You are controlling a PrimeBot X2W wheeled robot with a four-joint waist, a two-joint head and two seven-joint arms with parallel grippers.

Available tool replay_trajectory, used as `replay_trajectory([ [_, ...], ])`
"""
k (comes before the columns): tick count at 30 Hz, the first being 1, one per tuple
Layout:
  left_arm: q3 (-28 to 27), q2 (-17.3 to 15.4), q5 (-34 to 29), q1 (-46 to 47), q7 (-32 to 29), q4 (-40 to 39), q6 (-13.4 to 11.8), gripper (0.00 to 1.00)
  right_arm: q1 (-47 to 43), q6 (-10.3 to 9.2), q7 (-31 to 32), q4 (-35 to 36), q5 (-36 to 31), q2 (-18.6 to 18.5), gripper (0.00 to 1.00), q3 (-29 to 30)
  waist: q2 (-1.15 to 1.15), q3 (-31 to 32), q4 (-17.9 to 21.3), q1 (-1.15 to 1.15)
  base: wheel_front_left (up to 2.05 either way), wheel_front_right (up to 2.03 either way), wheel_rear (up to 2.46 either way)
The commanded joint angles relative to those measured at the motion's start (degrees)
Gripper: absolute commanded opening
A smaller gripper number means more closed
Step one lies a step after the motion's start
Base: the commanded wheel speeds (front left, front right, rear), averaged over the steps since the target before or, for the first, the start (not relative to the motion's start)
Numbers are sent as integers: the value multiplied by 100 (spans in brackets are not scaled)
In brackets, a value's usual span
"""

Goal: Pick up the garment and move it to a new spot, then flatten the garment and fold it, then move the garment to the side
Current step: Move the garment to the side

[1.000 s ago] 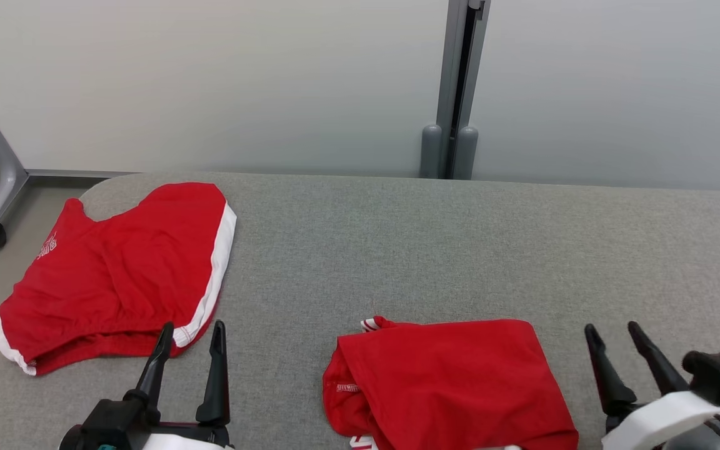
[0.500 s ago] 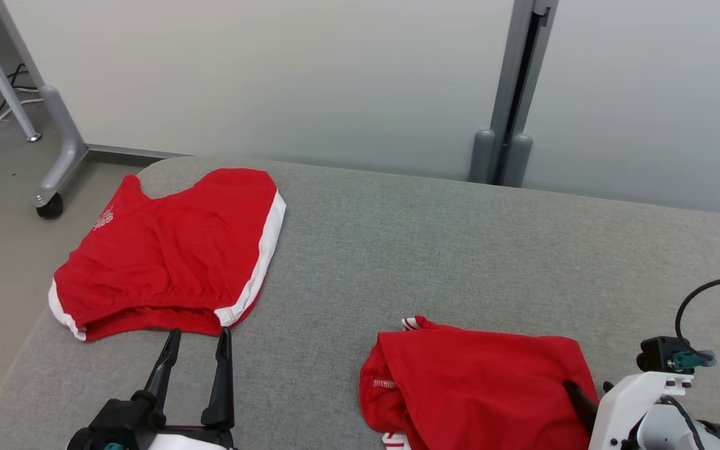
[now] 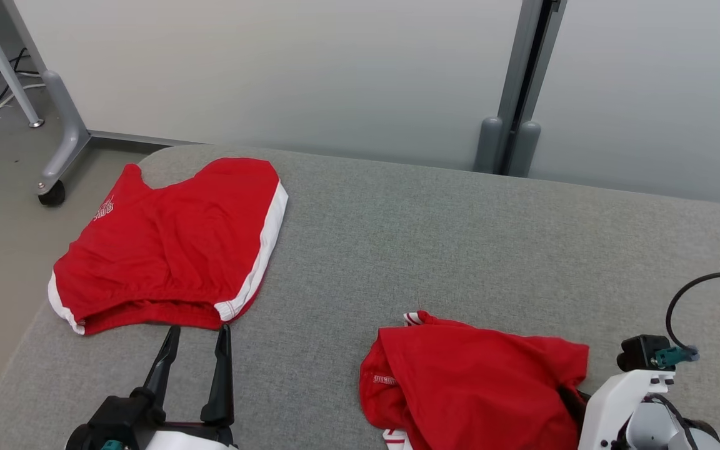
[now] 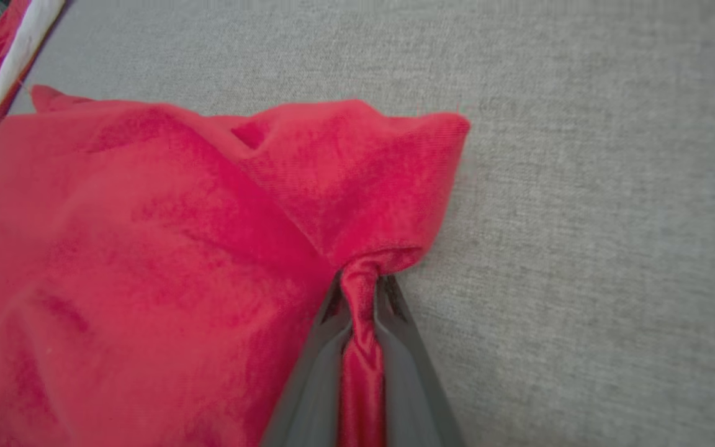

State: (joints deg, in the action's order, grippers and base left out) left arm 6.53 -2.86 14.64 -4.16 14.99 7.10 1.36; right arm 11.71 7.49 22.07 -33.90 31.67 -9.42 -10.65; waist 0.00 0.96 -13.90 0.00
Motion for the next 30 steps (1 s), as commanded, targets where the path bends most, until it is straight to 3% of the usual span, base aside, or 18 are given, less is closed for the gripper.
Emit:
replay_trajectory([
  [1,-19,-13,6,93,25,-1,-12,100,-38,1,-82,50,-43,-49,0,7,0,11,47,0,0,0,0],
  [11,85,-11,38,176,24,-134,80,100,236,1,-681,660,-120,-388,0,-113,0,19,734,0,0,0,0],
  [23,548,-12,37,595,18,-255,132,100,846,1,-833,920,23,-792,0,-477,0,-411,2398,0,0,0,0],
  [30,766,-16,-75,1022,17,-116,213,100,1344,1,-1204,900,161,-980,0,-791,0,-793,3158,0,0,0,0],
])
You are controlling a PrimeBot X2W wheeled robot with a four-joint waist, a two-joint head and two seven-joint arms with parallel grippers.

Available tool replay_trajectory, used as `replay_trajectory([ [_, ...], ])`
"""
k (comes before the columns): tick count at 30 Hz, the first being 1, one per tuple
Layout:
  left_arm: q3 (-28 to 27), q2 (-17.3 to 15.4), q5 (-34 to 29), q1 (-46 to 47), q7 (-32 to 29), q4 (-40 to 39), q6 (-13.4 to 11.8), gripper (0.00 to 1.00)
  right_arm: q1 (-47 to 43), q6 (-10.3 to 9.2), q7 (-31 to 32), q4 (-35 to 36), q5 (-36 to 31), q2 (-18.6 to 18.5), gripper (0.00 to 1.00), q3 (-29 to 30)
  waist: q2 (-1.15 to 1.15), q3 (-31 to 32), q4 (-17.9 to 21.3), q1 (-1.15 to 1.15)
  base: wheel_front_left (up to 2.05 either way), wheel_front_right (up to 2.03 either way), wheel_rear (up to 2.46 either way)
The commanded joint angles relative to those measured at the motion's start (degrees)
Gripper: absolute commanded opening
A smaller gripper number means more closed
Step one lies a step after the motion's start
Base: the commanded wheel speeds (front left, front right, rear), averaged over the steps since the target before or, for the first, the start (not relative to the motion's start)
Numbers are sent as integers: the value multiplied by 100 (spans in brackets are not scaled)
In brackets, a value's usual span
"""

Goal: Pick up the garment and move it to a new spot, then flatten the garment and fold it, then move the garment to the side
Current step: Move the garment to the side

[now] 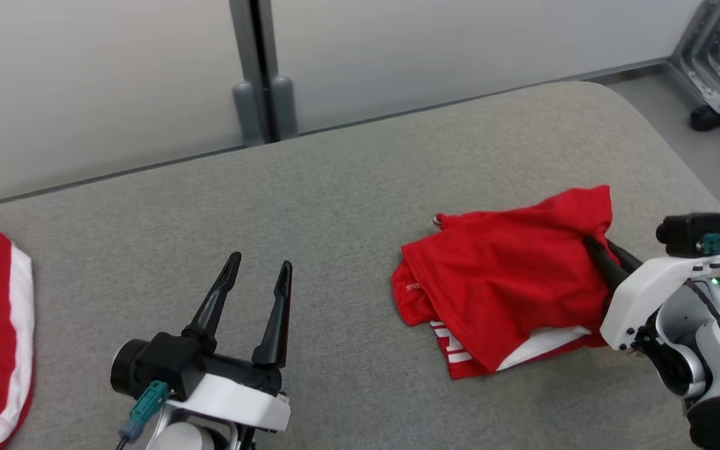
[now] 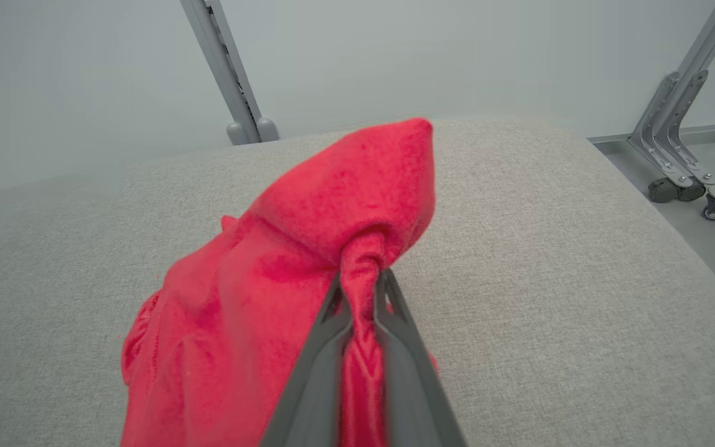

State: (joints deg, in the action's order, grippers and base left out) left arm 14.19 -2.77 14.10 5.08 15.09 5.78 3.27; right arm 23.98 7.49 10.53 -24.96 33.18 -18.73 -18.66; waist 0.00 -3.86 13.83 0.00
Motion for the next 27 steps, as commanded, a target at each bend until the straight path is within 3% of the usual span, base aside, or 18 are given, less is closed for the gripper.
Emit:
replay_trajectory([
  [1,17,-25,-59,153,8,41,27,100,226,1,-123,-28,47,-83,0,-70,0,-385,472,0,0,0,0],
  [9,108,-95,-239,567,8,233,126,100,1284,1,-799,-642,461,-298,0,-492,0,-998,781,0,0,0,0],
  [15,236,-202,-384,991,-24,314,175,100,2290,1,-1207,-1824,672,-475,0,-515,0,-1631,731,0,0,0,0],
  [23,341,-293,-470,1319,-120,307,192,100,3308,1,-1662,-3279,272,-619,1,-485,0,-2110,502,0,0,0,0],
  [24,348,-296,-470,1341,-121,312,187,100,3401,1,-1735,-3439,217,-599,39,-470,0,-2131,471,0,0,0,0],
  [25,356,-291,-467,1354,-118,322,180,100,3462,1,-1832,-3587,127,-609,100,-475,0,-2141,434,0,0,0,0],
  [27,357,-280,-438,1351,-102,335,153,100,3583,1,-2117,-3899,7,-624,100,-387,0,-2125,367,0,0,0,0],
])
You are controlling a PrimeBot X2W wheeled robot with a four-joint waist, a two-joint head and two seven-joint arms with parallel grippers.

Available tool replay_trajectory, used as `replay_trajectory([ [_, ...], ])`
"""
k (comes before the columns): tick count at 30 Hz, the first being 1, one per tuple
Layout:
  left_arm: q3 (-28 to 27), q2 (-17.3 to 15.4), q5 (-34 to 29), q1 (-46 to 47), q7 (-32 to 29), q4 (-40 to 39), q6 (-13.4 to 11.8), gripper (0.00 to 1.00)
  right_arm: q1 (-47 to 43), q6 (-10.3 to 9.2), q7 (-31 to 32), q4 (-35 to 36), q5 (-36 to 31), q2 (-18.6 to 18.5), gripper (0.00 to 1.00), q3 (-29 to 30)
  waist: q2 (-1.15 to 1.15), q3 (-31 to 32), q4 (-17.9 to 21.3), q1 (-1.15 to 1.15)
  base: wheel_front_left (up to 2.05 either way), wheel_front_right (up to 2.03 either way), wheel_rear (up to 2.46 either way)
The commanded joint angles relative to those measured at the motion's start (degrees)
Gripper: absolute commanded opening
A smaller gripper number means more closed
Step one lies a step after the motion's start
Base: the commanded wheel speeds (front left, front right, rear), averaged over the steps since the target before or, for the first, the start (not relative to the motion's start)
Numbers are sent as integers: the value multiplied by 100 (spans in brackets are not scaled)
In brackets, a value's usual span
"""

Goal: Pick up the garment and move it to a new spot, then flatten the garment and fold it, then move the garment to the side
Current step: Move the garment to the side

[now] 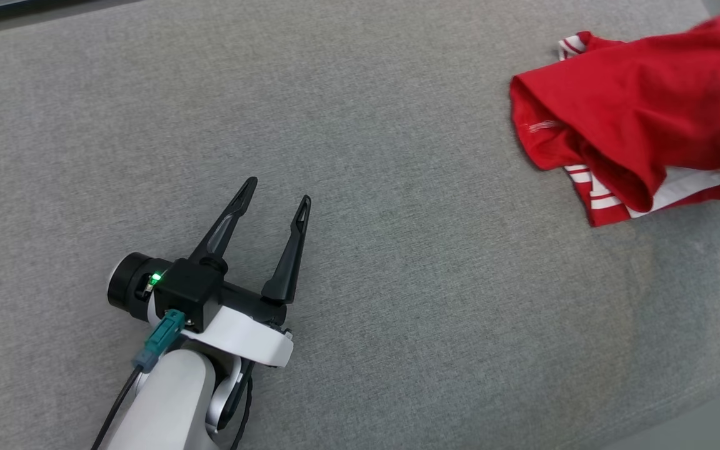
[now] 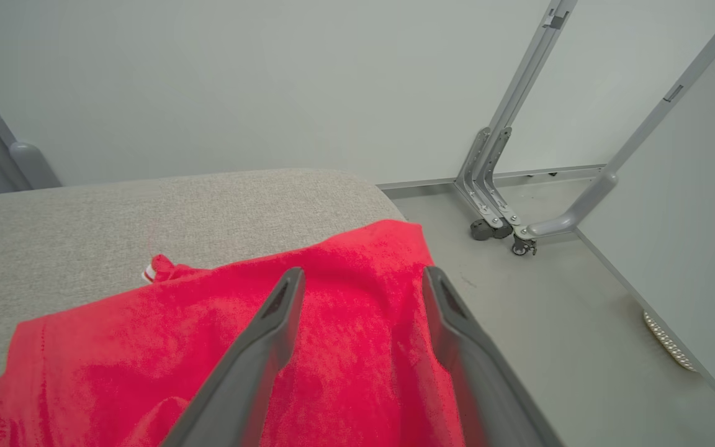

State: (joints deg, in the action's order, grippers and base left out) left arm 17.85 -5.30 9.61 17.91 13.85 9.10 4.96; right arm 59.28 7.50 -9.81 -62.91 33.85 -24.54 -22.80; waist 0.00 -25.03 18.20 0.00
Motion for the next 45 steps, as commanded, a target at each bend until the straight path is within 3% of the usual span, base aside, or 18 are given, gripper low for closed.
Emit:
replay_trajectory([
  [1,-10,-22,28,63,36,9,-22,100,88,-1,-183,-253,-164,-61,100,42,0,17,-106,0,0,0,0],
  [6,-95,4,131,-84,99,51,-85,100,149,0,-513,-544,-509,-11,100,165,0,294,-309,0,0,0,0],
  [15,-645,13,370,-646,135,-199,-244,100,-1131,0,-541,1437,-887,-15,100,916,0,1329,-859,0,0,0,0],
  [26,-1316,-42,468,-1455,137,-522,-381,100,-3224,0,-543,3563,-1199,349,100,1777,0,2248,-1458,0,0,0,0],
  [36,-1459,-28,556,-1991,139,-468,-480,100,-4942,-1,-543,4789,-1506,850,100,2181,0,2583,-1847,0,0,0,0],
  [45,-1464,88,565,-2308,139,-414,-461,100,-5671,0,-543,5165,-1707,1116,100,2438,0,2673,-2044,0,0,0,0],
])
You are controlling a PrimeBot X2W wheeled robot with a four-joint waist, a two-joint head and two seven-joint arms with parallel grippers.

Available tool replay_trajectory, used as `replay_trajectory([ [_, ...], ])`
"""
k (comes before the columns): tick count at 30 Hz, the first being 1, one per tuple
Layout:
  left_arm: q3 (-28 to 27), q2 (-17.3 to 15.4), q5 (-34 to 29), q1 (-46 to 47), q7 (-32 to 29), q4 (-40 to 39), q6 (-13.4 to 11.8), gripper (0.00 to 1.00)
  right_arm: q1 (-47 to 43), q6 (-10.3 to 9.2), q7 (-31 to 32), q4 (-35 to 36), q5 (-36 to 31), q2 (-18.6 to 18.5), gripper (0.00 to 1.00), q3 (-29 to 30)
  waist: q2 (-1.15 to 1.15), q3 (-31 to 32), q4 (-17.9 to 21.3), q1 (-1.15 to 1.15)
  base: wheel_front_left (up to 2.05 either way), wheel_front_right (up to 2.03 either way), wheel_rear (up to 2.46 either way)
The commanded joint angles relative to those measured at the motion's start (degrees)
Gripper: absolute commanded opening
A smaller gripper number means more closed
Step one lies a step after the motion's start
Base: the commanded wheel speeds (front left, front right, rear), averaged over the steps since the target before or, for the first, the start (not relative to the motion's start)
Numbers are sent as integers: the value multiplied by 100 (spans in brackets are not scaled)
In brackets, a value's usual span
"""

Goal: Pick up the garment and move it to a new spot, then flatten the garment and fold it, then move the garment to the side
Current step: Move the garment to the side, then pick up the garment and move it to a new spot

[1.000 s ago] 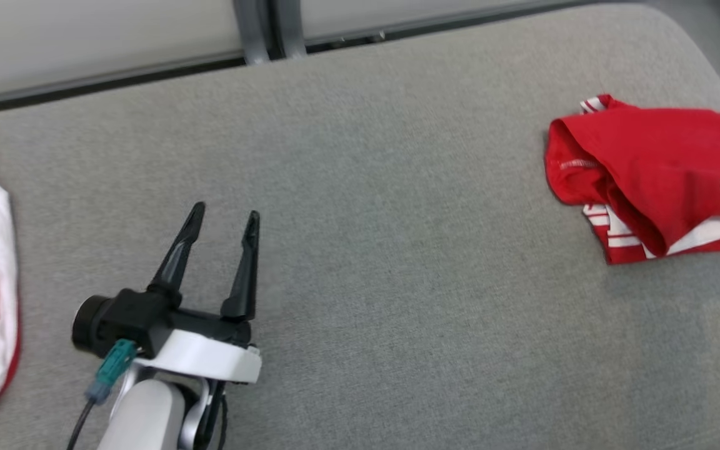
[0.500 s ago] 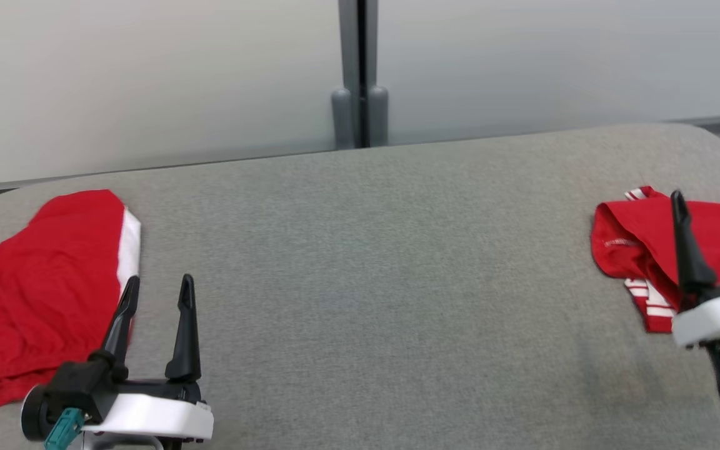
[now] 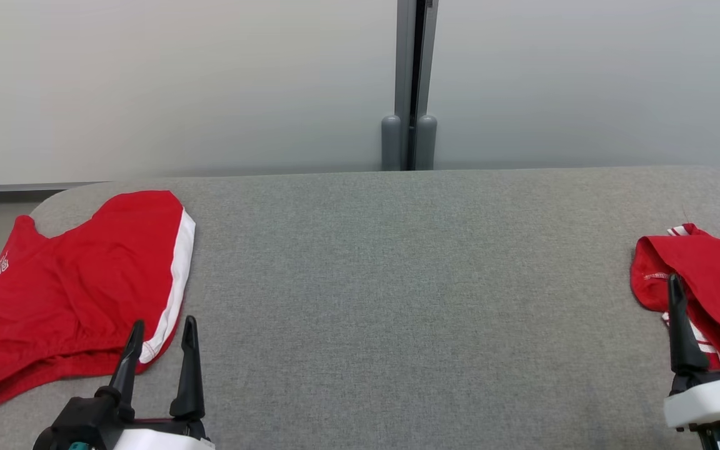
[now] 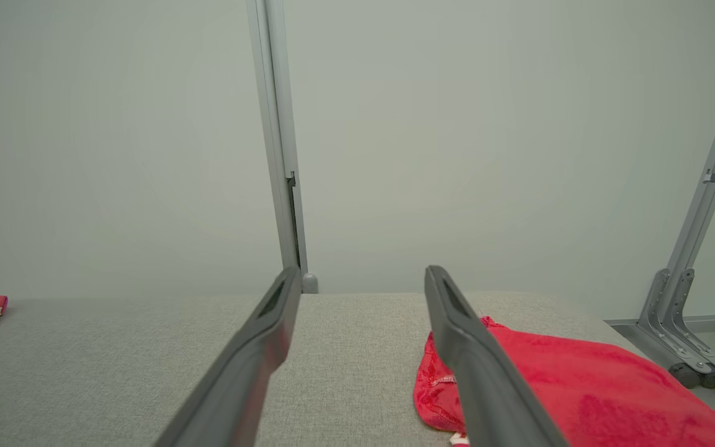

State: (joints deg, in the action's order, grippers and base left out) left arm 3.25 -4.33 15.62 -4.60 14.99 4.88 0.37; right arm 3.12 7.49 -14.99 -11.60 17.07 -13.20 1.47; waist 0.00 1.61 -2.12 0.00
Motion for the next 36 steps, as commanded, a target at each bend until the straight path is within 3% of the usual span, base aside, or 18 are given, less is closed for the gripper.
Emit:
replay_trajectory([
  [1,5,3,-46,-78,25,20,5,100,-91,1,-25,37,-44,3,100,24,0,20,-26,0,0,0,0],
  [25,29,100,-231,16,25,72,65,100,-120,1,-25,84,-25,58,100,-217,0,60,13,0,0,0,0],
  [36,-15,112,-272,43,25,93,69,100,-209,1,-25,207,225,47,100,-607,0,81,-198,0,0,0,0],
])
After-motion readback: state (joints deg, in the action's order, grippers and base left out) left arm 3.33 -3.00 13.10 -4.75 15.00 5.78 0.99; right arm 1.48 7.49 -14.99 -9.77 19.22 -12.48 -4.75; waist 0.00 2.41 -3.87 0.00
